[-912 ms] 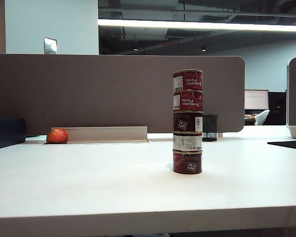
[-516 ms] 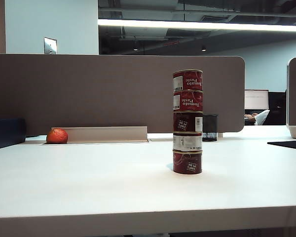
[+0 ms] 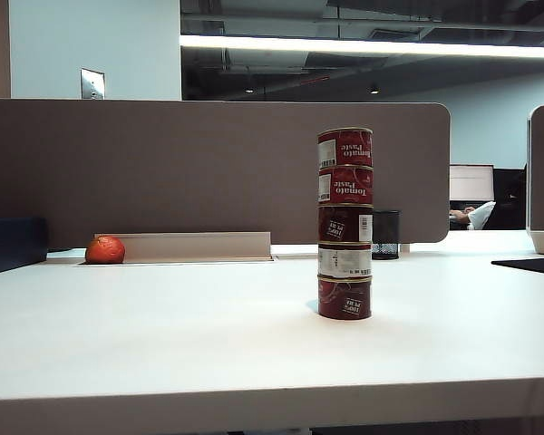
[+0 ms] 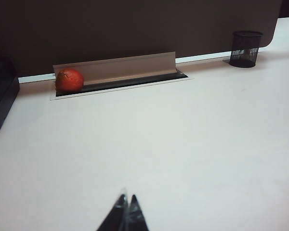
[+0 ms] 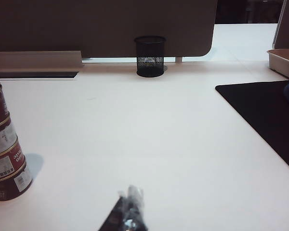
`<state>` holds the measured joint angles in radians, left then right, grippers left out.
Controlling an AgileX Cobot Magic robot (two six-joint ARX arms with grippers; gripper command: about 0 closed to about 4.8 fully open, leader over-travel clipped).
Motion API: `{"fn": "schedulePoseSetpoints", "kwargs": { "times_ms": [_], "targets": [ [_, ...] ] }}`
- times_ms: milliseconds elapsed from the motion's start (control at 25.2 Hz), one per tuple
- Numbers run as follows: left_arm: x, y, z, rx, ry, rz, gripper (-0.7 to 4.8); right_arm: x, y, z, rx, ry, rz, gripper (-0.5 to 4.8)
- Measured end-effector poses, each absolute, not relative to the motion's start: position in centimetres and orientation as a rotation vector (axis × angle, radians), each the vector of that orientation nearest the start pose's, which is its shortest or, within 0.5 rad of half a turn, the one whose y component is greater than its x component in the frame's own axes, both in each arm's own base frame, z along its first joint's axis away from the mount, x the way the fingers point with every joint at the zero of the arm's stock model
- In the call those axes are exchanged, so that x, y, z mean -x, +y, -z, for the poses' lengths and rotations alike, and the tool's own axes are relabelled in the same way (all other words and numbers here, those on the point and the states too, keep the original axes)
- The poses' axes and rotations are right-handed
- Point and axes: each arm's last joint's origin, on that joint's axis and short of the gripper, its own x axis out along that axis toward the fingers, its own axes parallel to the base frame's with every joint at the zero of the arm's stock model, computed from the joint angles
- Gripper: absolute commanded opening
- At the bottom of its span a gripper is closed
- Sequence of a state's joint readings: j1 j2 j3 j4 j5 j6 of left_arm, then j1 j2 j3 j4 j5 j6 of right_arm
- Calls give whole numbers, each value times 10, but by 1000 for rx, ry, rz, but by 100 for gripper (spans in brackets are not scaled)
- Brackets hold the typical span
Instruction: Take a can of tomato sauce from the stacked ones and place it on the table.
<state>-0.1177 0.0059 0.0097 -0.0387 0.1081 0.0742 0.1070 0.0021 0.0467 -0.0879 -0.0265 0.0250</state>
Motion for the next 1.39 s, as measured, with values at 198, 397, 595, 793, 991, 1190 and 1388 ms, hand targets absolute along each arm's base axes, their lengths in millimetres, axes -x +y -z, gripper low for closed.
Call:
{"fn": "schedulePoseSetpoints", "kwargs": {
  "times_ms": [198, 397, 595, 793, 991, 1190, 1388],
  "targets": [
    [-96, -15, -163, -74, 27, 227, -6, -94, 11, -171, -23, 45, -133, -8],
    [-96, -15, -163, -74, 27, 228, -6, -94, 11, -171, -24, 44, -133, -9],
    [-96, -15, -163, -74, 26, 231, -6, -90, 10, -187, -25, 2, -134, -9],
    [-96, -15, -163, -74, 26, 231, -6, -83, 10, -213, -29, -80, -134, -9],
    [-96, -15, -165, -74, 3, 233, -6, -71, 8, -239, -30, -112, -134, -9],
    [-96, -16, -165, -73, 2, 272, -6, -60, 7, -252, -27, -62, -133, -9],
    [-95, -20, -166, -73, -20, 412, -6, -54, 7, -288, -25, -17, -158, -9]
  ]
}}
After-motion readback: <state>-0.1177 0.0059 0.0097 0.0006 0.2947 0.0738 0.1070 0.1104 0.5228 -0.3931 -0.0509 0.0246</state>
